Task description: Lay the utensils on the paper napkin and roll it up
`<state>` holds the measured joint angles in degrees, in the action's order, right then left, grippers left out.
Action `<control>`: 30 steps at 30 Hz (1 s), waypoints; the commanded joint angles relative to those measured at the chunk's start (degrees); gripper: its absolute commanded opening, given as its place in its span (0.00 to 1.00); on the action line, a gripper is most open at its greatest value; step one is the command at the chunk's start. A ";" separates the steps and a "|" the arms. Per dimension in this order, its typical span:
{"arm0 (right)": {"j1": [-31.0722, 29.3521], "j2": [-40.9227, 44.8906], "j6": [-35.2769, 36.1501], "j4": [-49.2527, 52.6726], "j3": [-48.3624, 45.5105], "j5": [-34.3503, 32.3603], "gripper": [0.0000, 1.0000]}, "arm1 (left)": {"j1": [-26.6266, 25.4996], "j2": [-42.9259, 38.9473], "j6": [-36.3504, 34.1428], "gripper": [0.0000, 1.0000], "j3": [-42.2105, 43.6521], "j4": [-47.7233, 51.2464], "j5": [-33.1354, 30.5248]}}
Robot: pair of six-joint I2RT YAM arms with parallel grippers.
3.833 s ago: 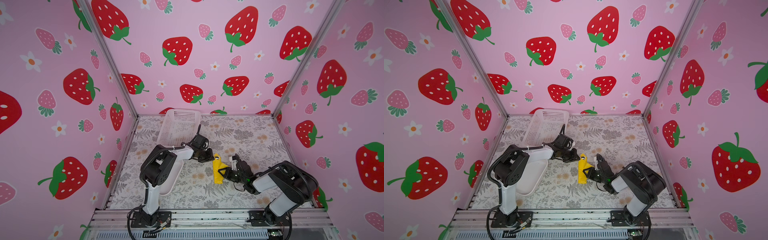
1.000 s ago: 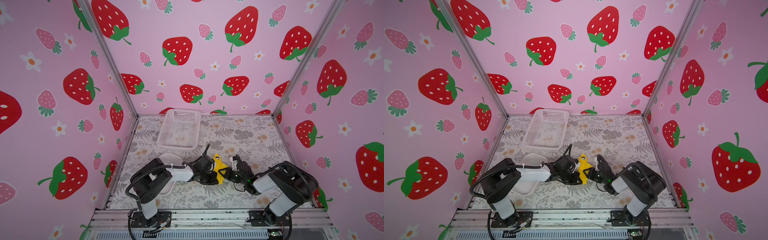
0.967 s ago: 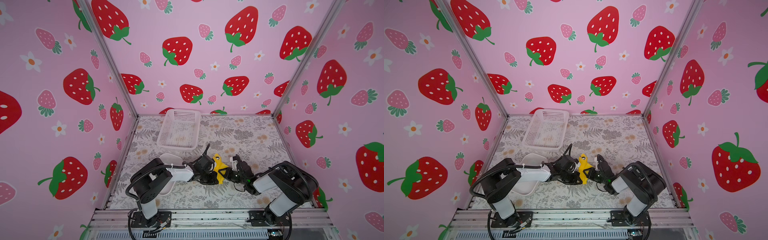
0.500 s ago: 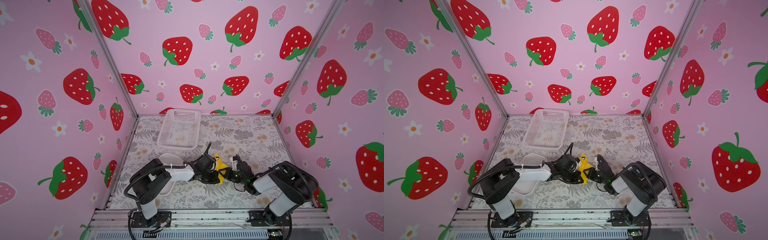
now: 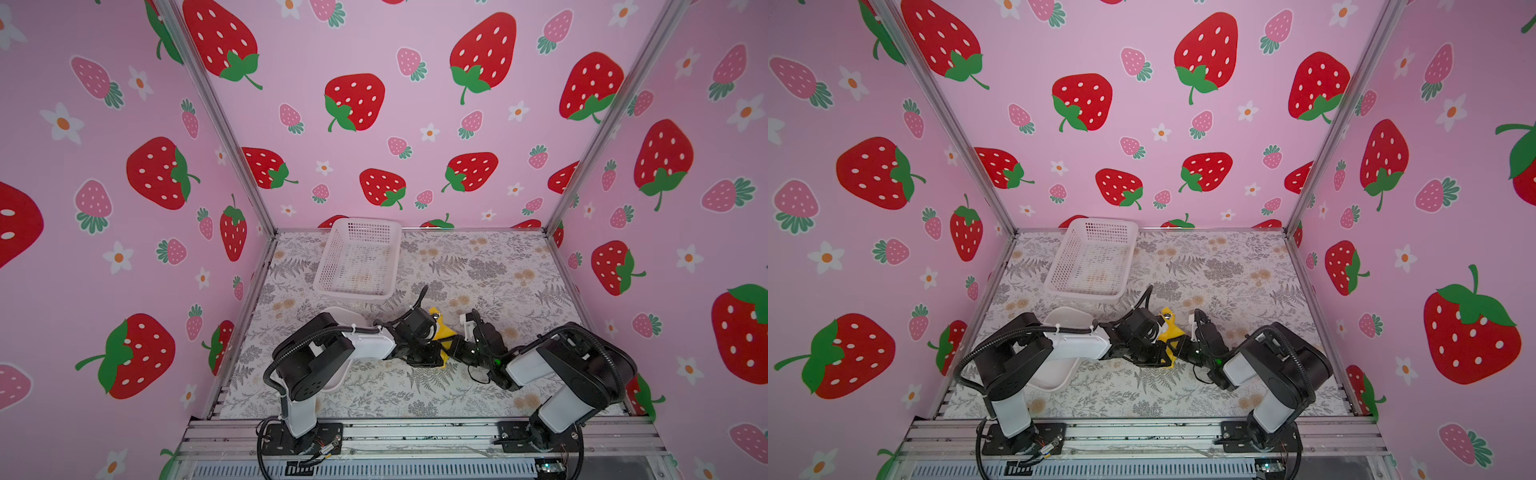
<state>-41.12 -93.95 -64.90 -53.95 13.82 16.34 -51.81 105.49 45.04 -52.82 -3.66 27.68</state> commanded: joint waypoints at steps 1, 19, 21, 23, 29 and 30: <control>0.17 -1.07 -0.93 4.47 -1.45 -1.24 0.14 | -0.43 1.15 0.04 0.08 -1.46 0.39 0.79; 0.18 -0.71 -0.93 4.61 -1.08 -1.31 0.13 | 0.71 -5.47 -0.10 0.11 -0.31 0.43 -3.64; 0.17 -0.68 -0.93 4.47 -1.17 -1.31 0.13 | 0.77 -4.38 0.38 0.11 -0.73 0.33 -3.17; 0.17 -0.44 -1.01 4.47 -1.25 -1.28 0.13 | 0.84 -3.13 0.49 0.10 -1.45 0.95 -3.00; 0.17 -0.66 -1.06 4.47 -1.26 -1.30 0.13 | 0.90 -0.48 0.45 0.09 -2.38 1.46 -2.29; 0.23 -0.77 -1.10 4.41 -1.17 -1.31 0.13 | 0.86 -0.15 0.33 0.08 -2.37 1.70 -2.22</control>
<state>-41.12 -93.95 -64.93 -53.95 13.82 16.32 -51.00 104.64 45.28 -53.08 -3.07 24.71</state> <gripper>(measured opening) 0.133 0.085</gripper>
